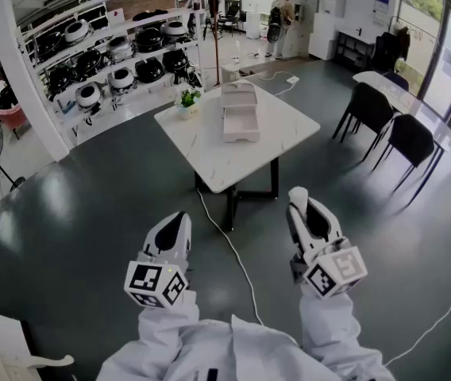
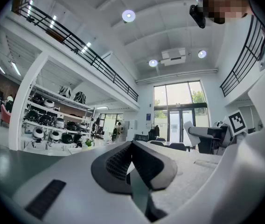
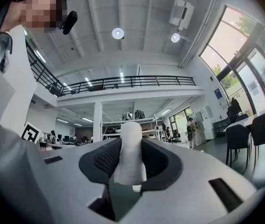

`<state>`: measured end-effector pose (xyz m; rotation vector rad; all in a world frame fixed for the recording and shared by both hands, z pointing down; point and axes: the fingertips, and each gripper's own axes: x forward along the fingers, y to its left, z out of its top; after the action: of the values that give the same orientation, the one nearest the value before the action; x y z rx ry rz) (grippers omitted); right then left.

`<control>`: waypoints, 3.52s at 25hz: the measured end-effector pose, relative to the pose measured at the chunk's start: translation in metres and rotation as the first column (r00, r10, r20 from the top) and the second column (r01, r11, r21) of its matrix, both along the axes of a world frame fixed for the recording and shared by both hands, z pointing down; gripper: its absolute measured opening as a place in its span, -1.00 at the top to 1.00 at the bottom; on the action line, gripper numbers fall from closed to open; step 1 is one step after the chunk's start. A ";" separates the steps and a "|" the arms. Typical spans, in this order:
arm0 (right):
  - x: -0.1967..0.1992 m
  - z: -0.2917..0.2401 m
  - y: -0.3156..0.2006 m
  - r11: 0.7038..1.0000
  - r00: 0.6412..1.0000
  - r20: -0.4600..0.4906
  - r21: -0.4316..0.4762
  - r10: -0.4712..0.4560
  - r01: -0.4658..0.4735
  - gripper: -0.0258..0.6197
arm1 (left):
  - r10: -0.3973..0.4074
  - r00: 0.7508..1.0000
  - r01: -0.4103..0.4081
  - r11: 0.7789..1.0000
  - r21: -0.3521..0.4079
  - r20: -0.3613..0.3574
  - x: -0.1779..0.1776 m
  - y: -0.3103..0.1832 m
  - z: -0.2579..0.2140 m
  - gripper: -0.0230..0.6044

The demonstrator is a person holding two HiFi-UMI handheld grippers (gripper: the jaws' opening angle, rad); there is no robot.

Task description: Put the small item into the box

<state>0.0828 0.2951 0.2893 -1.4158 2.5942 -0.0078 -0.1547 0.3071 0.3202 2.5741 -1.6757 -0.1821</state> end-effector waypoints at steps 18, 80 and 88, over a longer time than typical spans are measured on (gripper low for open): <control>0.020 0.031 -0.050 0.998 0.999 0.026 -0.047 -0.035 0.036 0.57 | -0.027 1.000 0.027 0.999 -0.037 0.011 0.021 -0.037 0.029 0.93; 0.033 0.102 -0.551 0.965 0.990 -0.024 -0.225 -0.142 0.133 0.57 | -0.044 0.997 0.026 0.969 -0.244 -0.069 0.077 -0.519 0.107 0.93; 0.029 0.115 -0.605 0.932 0.956 -0.072 -0.252 -0.285 0.259 0.57 | -0.155 0.986 0.132 0.955 -0.267 -0.067 0.084 -0.557 0.111 0.93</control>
<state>0.1114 -0.3100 0.4041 -1.1353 2.9429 -0.3025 -0.0711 -0.2500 0.4317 2.2245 -1.7266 -0.0724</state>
